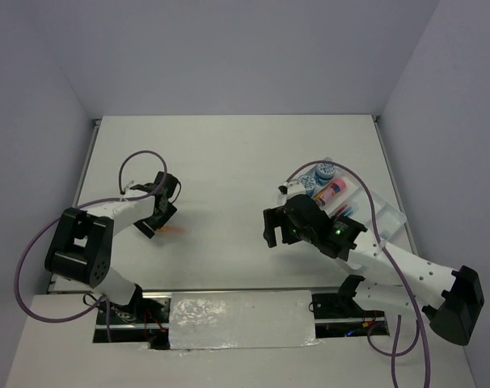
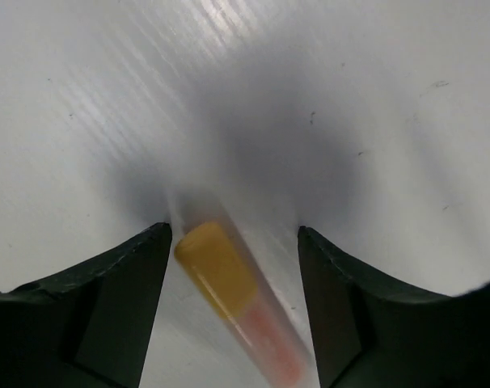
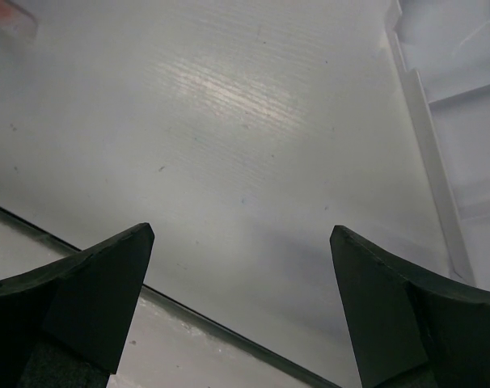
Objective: Sort the stationery into containers
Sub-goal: Pick up the pen from the center of the board.
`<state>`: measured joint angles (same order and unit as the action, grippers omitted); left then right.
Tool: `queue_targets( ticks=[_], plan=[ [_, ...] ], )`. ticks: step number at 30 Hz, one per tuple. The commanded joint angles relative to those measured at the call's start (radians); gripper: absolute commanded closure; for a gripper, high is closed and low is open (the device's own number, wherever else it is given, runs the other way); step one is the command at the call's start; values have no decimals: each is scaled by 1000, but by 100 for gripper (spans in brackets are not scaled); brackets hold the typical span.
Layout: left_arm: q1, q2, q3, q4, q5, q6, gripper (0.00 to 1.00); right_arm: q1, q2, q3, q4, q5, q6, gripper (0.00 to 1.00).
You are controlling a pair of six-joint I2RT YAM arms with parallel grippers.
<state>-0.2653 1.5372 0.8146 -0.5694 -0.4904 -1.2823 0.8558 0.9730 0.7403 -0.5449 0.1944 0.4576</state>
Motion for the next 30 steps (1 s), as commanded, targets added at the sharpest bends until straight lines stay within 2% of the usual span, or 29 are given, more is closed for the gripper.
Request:
queue_targets(
  ticks=[1,5,11,15,16,18,19,21,24,27,30],
  plan=[
    [0,44,-9,54,7,-23,27,23,-11,-22,80,34,-17,2],
    [-2,23,-72,94,50,-23,48,25,-33,-44,125,1,-8,2],
    [-3,-69,-158,150,85,-8,62,28,-14,-55,181,-69,0,2],
    [-3,-112,-195,183,114,20,57,29,33,-61,218,-115,4,2],
    [-3,-120,-203,186,121,23,48,32,41,-61,221,-118,10,2],
    [-5,-126,-212,195,147,29,43,35,53,-61,232,-122,13,2],
    [-6,-132,-224,218,154,38,50,35,55,-59,237,-124,16,2],
    [-6,-132,-236,236,171,46,71,38,56,-61,246,-127,21,2],
    [-12,-134,-242,261,184,52,82,40,62,-65,267,-147,23,2],
    [-14,-126,-247,270,190,57,84,42,92,-62,272,-153,18,2],
    [-17,-114,-242,299,211,81,100,42,110,-71,313,-185,19,2]
  ],
)
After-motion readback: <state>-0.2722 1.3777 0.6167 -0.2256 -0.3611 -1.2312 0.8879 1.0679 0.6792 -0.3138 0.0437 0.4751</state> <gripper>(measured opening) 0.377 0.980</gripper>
